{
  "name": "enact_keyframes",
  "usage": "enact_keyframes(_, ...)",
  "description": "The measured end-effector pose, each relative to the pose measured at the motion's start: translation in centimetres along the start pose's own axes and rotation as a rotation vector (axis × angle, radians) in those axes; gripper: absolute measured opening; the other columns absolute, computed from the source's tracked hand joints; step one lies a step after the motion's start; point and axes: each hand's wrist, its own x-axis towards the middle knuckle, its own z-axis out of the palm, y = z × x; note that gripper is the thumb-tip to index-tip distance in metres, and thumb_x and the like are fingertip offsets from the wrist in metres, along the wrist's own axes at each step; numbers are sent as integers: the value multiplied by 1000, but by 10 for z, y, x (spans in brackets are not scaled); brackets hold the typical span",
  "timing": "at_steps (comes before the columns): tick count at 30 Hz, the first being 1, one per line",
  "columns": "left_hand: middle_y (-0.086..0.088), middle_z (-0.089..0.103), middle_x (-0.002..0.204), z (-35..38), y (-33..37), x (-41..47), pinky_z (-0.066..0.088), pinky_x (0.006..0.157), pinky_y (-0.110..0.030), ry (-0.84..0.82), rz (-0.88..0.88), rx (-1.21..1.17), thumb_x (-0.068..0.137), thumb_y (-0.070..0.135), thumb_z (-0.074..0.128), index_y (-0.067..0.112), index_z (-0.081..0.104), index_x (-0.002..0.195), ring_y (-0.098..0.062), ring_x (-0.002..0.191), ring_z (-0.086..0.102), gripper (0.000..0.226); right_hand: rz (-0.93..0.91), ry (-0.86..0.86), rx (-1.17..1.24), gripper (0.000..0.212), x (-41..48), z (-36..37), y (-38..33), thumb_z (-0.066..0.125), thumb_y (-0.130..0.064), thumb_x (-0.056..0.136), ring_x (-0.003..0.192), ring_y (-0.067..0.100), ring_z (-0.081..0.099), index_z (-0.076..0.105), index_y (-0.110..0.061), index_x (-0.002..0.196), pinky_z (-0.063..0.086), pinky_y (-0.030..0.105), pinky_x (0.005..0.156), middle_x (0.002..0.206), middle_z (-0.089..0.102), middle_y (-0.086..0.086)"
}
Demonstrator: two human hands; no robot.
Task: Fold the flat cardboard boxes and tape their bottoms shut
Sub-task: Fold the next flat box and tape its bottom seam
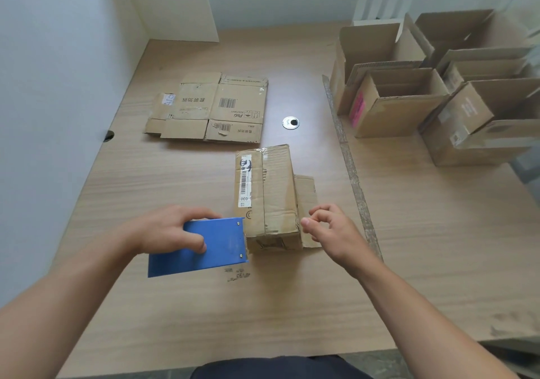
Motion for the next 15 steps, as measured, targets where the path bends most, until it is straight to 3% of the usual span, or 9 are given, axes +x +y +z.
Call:
enact_keyframes(3,21,68,101,-4,6,7,53,89,-38,-61,-23,-4,60,42,64,59,61,107,-4,94,65,50,70,2,-31,29,5,2,6,68,-28,92,106,17,59,66,-14,67,48,50,99,110,55,-3)
enact_keyframes(7,18,68,103,-5,24,21,51,90,-39,-108,-25,36,58,44,61,56,62,109,-9,98,64,52,273,-45,108,32,10,-13,18,67,-29,93,113,27,58,67,-18,63,53,52,93,102,66,2)
enact_keyframes(11,18,68,102,-5,34,32,51,87,-36,-113,-32,65,56,45,61,57,61,109,-9,96,63,54,426,-131,152,31,10,-24,22,65,-39,94,126,19,46,71,-16,73,54,46,86,123,62,5)
enact_keyframes(15,22,67,101,-4,35,35,48,77,-27,-125,-35,82,59,49,60,58,60,109,-1,91,62,51,495,-147,131,33,10,-24,20,67,-48,90,121,20,52,72,-15,90,57,50,83,121,61,8)
